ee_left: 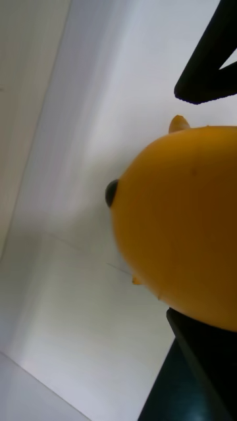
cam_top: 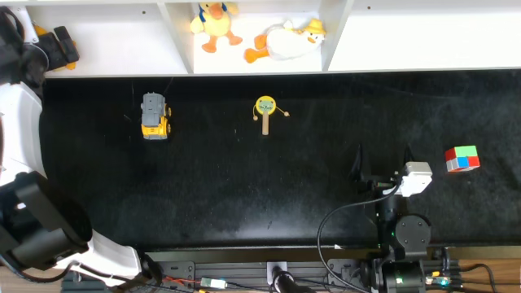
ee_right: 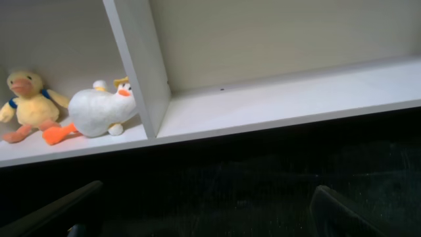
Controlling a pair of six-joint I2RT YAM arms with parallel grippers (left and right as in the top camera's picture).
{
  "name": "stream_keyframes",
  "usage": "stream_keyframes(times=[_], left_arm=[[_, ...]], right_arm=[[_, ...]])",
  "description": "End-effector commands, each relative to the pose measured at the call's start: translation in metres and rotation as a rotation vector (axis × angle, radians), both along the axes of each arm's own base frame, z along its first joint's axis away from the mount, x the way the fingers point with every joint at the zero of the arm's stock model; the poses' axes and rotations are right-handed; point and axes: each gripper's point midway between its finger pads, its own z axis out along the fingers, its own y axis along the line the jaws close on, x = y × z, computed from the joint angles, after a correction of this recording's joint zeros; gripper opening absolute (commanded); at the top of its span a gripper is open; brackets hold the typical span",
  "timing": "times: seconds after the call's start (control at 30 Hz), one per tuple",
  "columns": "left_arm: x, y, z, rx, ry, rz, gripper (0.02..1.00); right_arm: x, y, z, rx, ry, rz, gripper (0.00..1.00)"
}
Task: Store Toys
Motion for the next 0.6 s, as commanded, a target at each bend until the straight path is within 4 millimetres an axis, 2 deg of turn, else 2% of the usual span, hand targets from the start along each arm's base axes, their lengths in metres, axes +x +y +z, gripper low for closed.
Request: stream_keyframes(times=[0.03,0.23,0.5,0.6], left_arm=[[-0.001,-0.005,0.009,0.002,-0.003,-0.009,0.998],[-0.017,-0.007,0.027,0.037,-0.011,-0.007,0.998],[-0.058,-0.023,0.019,0.033,0.058,-0.018,0.998],[-0.081,-0.033,0.017,0.033,0.058,-0.018,0.998]], right_arm=[[0.000,0.001,-0.004,0.007,0.001,0.005,0.993],[0.000,0.001,-0.004,0.007,0.001,0.005,0.996],[0.000,0.001,-0.004,0.007,0.001,0.005,0.996],[0.000,0.001,-0.004,0.007,0.001,0.005,0.993]])
